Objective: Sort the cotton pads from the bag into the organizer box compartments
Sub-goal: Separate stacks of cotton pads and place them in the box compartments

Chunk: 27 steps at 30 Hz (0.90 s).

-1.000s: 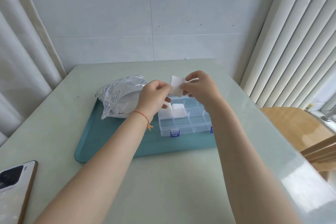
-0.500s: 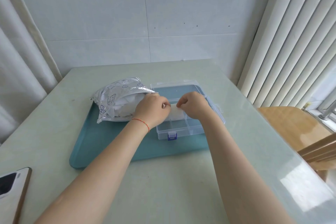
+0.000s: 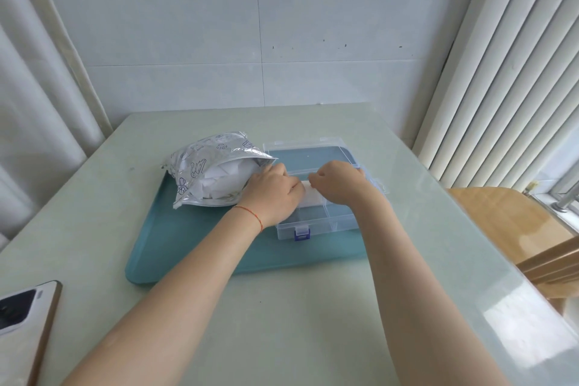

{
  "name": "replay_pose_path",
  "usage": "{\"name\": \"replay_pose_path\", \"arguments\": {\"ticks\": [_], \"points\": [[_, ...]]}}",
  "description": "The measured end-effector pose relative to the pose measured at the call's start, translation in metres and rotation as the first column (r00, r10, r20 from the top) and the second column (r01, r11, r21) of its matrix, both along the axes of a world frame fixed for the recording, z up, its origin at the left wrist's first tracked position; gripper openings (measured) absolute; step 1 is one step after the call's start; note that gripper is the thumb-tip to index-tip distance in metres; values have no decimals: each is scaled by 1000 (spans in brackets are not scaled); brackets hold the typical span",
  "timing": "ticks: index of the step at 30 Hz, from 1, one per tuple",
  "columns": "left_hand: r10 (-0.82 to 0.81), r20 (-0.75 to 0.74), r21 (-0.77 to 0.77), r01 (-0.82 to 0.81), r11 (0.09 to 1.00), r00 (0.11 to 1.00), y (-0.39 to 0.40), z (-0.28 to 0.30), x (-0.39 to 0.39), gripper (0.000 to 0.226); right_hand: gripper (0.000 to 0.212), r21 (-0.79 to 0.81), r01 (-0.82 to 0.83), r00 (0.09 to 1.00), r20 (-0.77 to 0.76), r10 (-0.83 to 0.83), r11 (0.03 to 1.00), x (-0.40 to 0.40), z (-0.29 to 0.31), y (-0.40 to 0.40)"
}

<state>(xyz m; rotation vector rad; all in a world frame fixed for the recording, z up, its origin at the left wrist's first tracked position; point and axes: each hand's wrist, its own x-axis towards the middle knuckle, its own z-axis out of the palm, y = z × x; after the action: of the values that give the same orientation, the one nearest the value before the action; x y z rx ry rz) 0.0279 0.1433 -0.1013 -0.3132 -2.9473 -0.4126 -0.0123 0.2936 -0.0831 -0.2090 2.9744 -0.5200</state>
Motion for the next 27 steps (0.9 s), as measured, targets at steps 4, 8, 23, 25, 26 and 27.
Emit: {"name": "replay_pose_path", "arguments": {"ticks": [4, 8, 23, 25, 26, 27], "points": [[65, -437, 214, 33, 976, 897, -28, 5, 15, 23, 33, -20, -59, 975, -214, 53, 998, 10, 17, -19], [363, -569, 311, -215, 926, 738, -77, 10, 29, 17, 22, -511, -137, 989, -121, 87, 849, 34, 26, -67], [444, -286, 500, -264, 825, 849, -115, 12, 36, 16, 4, -836, 477, 868, 496, 3, 273, 29, 5, -151], [458, -287, 516, -267, 814, 841, -115, 13, 35, 15, 6, -843, 447, 885, 466, -8, 300, 34, 8, -142], [466, -285, 520, -273, 809, 837, -115, 13, 35, 15, 4, -847, 429, 893, 450, -7, 314, 37, 10, -136], [471, -280, 524, -278, 805, 837, -114, 13, 34, 15, 2, -848, 411, 900, 435, -3, 335, 41, 12, -129]]}}
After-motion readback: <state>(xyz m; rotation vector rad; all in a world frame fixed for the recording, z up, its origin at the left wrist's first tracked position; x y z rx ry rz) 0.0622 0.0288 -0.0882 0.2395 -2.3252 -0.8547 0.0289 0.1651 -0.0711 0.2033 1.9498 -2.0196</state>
